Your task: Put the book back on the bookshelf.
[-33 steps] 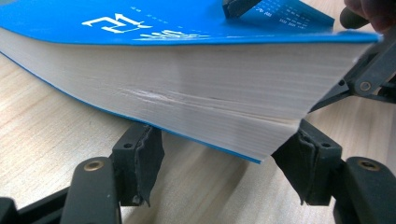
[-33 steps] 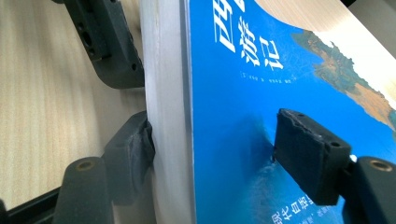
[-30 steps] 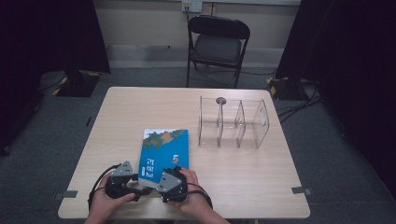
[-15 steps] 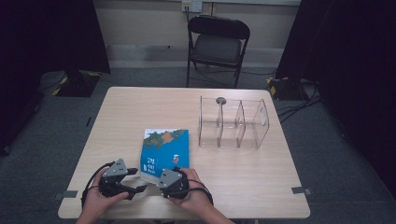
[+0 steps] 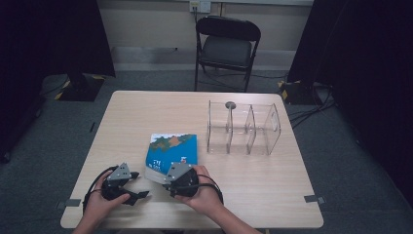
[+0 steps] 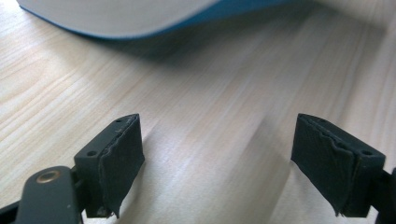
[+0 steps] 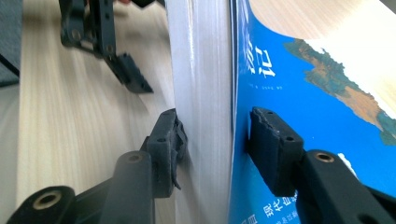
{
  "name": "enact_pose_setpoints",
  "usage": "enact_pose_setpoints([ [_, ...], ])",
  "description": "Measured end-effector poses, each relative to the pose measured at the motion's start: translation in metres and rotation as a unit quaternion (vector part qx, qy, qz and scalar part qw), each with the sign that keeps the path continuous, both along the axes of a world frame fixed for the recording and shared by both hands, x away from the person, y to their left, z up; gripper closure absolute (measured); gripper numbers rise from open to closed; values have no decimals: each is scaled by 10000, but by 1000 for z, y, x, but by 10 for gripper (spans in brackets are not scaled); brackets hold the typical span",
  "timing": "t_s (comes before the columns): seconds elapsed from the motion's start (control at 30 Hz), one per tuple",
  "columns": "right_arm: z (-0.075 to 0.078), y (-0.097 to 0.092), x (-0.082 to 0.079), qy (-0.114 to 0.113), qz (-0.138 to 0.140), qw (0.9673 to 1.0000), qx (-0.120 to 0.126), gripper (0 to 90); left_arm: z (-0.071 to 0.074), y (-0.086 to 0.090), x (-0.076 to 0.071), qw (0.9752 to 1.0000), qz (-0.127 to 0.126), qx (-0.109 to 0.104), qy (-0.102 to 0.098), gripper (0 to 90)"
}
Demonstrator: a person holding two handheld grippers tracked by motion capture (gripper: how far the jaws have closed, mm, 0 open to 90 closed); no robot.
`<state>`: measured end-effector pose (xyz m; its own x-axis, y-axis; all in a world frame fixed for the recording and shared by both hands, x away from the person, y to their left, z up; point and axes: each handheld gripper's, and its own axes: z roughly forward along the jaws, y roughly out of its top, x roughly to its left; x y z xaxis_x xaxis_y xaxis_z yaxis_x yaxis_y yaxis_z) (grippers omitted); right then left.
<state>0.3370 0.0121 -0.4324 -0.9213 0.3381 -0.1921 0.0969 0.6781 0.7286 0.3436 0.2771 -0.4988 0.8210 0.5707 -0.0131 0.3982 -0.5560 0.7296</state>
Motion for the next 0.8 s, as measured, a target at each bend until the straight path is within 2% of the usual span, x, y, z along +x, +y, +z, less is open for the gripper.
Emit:
enact_pose_setpoints([
  [0.03, 3, 0, 1, 33, 0, 10000, 11, 547, -2, 0, -1, 9999, -1, -120, -7, 158],
  [0.07, 6, -1, 3, 53, -7, 10000, 22, 552, -2, 2, -1, 10000, -74, -11, -43, 158],
  [0.13, 12, -2, 5, 149, -58, 9998, 84, 556, -3, 1, -1, 9999, -61, -89, -16, 158],
  [0.27, 28, -3, 12, 321, -171, 9992, 166, 574, -2, 5, 1, 9999, -113, 35, -58, 157],
  [0.33, 33, -4, 15, 325, -174, 9992, 156, 579, -2, 5, 2, 9999, -121, 19, -87, 155],
  [0.37, 36, -5, 16, 326, -188, 9992, 156, 582, -2, 5, 1, 9999, -96, 7, -38, 155],
  [0.4, 38, -5, 16, 353, -203, 9991, 134, 584, -3, 5, 1, 9999, -69, -77, -47, 155],
  [0.43, 40, -5, 19, 379, -172, 9990, 140, 585, -2, 6, 1, 9999, -79, -34, -94, 155],
  [0.53, 45, -5, 21, 440, -215, 9987, 132, 587, -3, 7, 0, 9999, -79, -65, -4, 154],
  [0.6, 47, -5, 23, 466, -208, 9986, 150, 587, -3, 8, 0, 9999, -87, -55, -92, 153],
  [0.8, 53, -6, 27, 551, -239, 9980, 184, 590, -3, 8, 1, 9999, -108, 13, -128, 146],
])
